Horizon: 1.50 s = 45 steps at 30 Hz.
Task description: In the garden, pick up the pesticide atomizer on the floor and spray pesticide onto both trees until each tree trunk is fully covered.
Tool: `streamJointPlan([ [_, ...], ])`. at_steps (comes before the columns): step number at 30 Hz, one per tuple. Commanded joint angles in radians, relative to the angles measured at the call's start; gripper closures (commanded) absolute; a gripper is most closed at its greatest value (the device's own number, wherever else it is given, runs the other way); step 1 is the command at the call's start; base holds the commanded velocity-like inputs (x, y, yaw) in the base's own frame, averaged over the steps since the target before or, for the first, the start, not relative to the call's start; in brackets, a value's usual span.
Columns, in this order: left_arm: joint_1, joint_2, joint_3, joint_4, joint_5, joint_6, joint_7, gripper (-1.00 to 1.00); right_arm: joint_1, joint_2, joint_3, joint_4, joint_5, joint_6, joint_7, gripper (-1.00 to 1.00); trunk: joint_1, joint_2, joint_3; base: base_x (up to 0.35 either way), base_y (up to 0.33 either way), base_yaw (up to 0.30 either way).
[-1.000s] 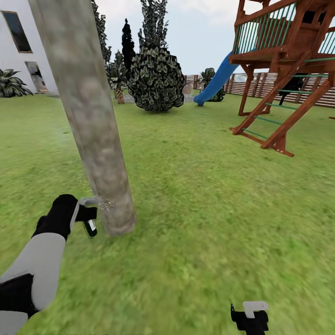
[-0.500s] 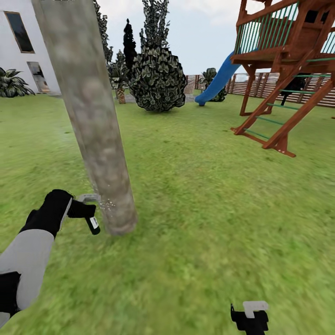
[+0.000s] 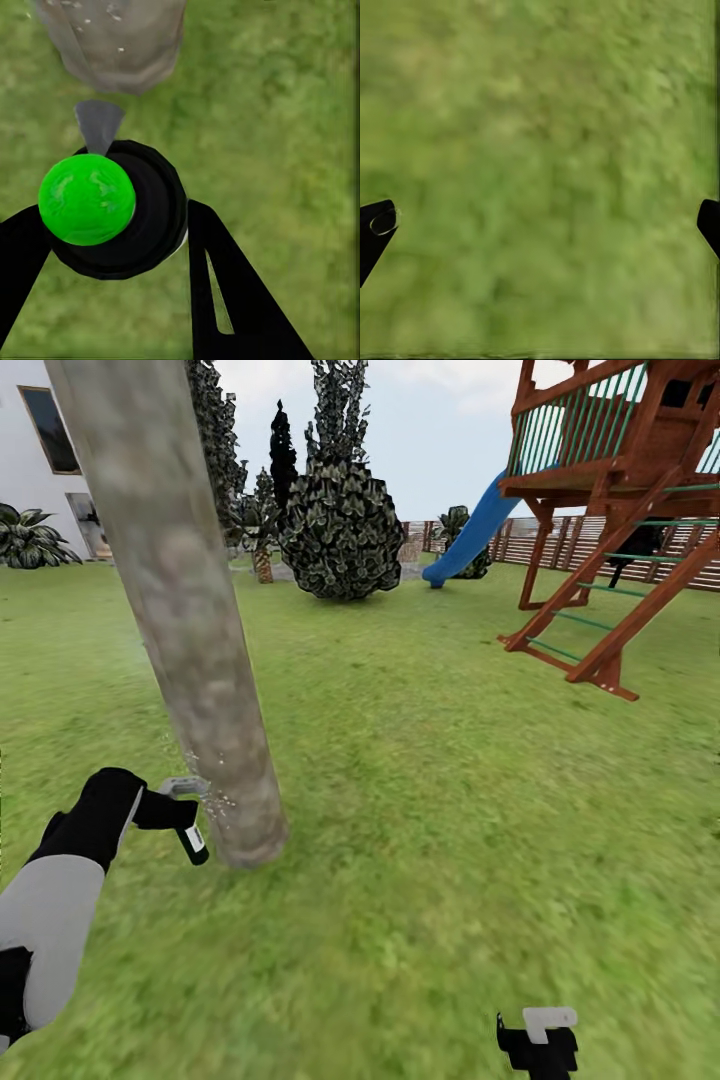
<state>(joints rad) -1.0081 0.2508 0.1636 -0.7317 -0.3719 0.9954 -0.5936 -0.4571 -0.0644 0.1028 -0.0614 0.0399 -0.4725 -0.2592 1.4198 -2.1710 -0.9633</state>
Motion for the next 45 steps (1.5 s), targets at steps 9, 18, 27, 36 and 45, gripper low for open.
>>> streamJointPlan([
  [9, -0.039, -0.001, 0.003, 0.001, -0.002, 0.001, 0.001, 1.00, 0.000, 0.001, 0.000, 0.000, 0.000, 0.000, 0.000, -1.00, 0.000, 0.000, 0.000, -0.066, -0.032, 0.000],
  [18, -0.029, -0.001, 0.002, 0.015, 0.001, -0.009, -0.002, 1.00, 0.000, 0.001, 0.000, 0.000, 0.000, 0.000, 0.000, -1.00, 0.000, 0.000, 0.000, 0.169, -0.002, 0.001],
  [27, -0.016, -0.001, 0.004, 0.019, 0.001, -0.010, -0.002, 1.00, 0.000, 0.003, 0.001, 0.000, 0.000, 0.000, 0.000, -1.00, 0.000, 0.000, 0.000, 0.113, -0.226, 0.218],
  [36, 0.077, 0.001, 0.004, 0.017, -0.001, -0.018, -0.003, 1.00, 0.000, 0.003, 0.000, 0.000, 0.000, 0.000, 0.000, -1.00, 0.000, 0.000, 0.000, 0.053, -0.173, 0.013],
  [45, 0.075, -0.002, 0.046, 0.003, 0.001, -0.017, -0.003, 1.00, 0.000, 0.003, 0.001, 0.000, 0.000, 0.000, 0.000, -1.00, 0.000, 0.000, 0.000, 0.075, -0.259, 0.000],
])
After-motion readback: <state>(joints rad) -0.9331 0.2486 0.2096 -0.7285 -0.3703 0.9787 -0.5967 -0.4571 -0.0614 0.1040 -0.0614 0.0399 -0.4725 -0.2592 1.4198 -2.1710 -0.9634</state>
